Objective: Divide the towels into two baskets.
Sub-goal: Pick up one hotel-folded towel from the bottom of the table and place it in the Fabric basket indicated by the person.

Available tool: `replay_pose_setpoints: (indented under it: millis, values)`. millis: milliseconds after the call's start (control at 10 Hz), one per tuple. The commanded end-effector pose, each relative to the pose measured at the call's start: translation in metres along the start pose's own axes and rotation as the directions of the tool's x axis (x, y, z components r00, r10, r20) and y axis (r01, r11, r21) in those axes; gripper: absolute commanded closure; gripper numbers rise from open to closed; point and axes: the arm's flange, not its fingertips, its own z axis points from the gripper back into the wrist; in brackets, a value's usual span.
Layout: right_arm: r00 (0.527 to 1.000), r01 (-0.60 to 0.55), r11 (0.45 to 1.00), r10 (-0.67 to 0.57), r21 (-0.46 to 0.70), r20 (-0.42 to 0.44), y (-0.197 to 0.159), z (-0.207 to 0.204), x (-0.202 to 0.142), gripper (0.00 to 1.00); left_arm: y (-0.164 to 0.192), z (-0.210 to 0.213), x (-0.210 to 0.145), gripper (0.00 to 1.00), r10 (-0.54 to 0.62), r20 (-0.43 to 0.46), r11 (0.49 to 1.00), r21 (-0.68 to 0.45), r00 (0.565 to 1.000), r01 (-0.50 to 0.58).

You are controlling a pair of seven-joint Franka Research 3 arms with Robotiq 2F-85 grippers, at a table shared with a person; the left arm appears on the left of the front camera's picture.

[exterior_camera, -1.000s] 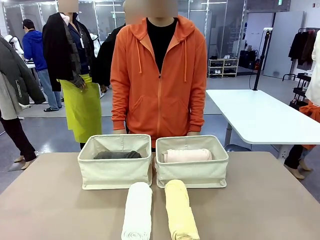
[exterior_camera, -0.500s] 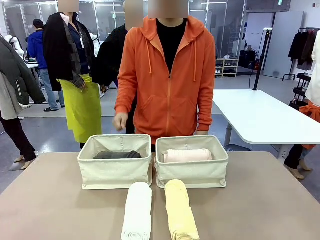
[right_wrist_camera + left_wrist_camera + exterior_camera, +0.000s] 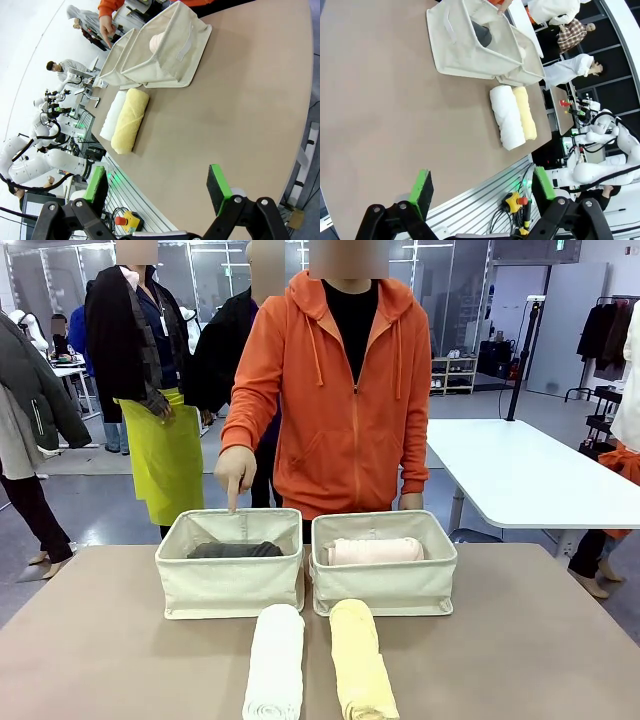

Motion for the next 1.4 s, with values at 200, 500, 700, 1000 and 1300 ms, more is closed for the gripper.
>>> replay_pose_setpoints:
  millis: [200,500,700,1000,1300]
  values:
    - [1.000,0.019,1.000,-0.019,-0.002,-0.009,0.005,0.001,-0.001,0.00,-0.005,-0.001,0.002,0.00,0.018,-0.049,0.999,-0.025,0.999,-0.019]
    - [1.000,0.019,1.000,-0.019,-0.002,-0.009,0.005,0.001,-0.001,0.00,-0.061,-0.101,0.009,0.00,0.074,-0.228,0.996,0.072,0.971,-0.059]
    - [1.000,0.019,1.000,-0.019,-0.002,-0.009,0.005,0.001,-0.001,0.00,-0.102,-0.153,0.007,0.00,0.099,-0.323,0.991,0.119,0.941,-0.063]
    - [1.000,0.019,1.000,-0.019,-0.002,-0.009,0.005,0.001,-0.001,0.00,-0.147,-0.231,-0.013,0.00,0.085,-0.385,0.984,0.179,0.919,-0.016]
    - [1.000,0.019,1.000,-0.019,-0.002,-0.009,0.005,0.001,-0.001,0.00,-0.166,-0.302,-0.032,0.00,0.078,-0.400,0.971,0.237,0.913,0.021]
